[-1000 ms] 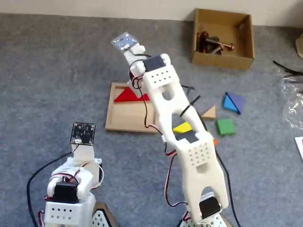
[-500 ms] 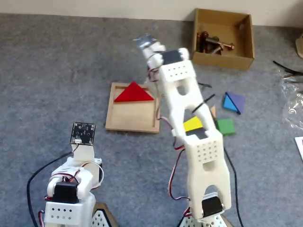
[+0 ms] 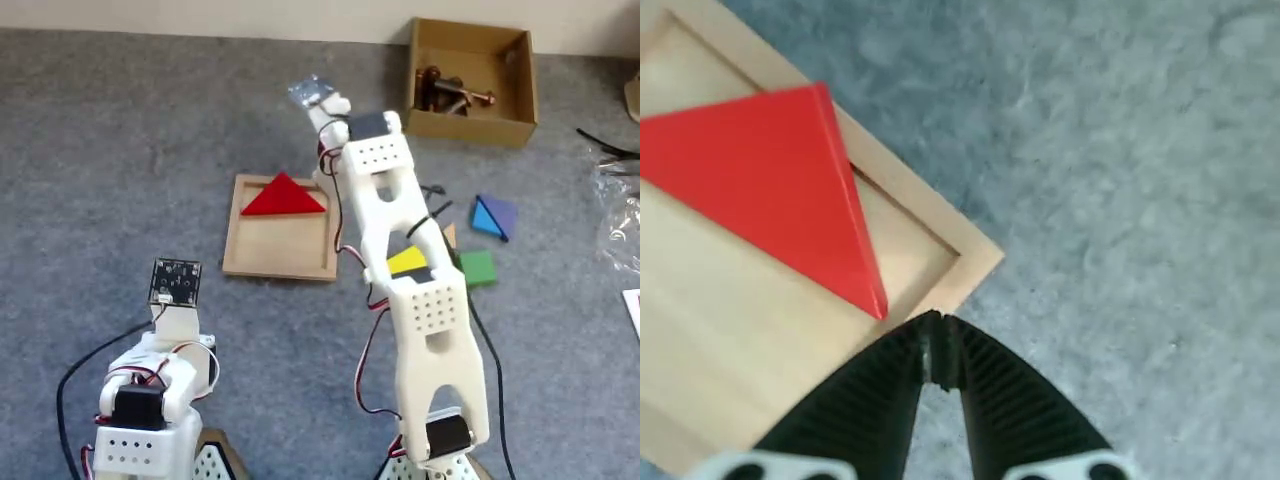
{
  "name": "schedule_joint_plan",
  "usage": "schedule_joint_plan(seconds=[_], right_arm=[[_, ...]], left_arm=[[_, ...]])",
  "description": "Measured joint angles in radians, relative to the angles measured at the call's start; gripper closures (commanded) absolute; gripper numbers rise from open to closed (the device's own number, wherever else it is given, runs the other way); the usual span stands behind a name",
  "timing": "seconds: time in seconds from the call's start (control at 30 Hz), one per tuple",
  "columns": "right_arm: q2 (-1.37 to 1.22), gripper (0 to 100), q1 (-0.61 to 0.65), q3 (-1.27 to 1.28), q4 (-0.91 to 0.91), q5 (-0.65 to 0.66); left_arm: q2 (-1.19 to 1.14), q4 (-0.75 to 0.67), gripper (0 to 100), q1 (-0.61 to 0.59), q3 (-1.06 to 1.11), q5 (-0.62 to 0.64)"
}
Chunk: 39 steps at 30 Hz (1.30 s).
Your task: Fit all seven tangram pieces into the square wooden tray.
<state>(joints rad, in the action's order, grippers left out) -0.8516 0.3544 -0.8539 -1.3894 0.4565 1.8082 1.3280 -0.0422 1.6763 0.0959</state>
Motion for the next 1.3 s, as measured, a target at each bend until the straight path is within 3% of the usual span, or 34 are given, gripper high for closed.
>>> schedule_joint_plan(seconds=[1.3], right_arm=[[-0.006, 99.4, 0.028, 0.0, 0.071, 0.009]], left_arm=[[0.0, 0.0, 99, 0.0, 0.0, 0.0]])
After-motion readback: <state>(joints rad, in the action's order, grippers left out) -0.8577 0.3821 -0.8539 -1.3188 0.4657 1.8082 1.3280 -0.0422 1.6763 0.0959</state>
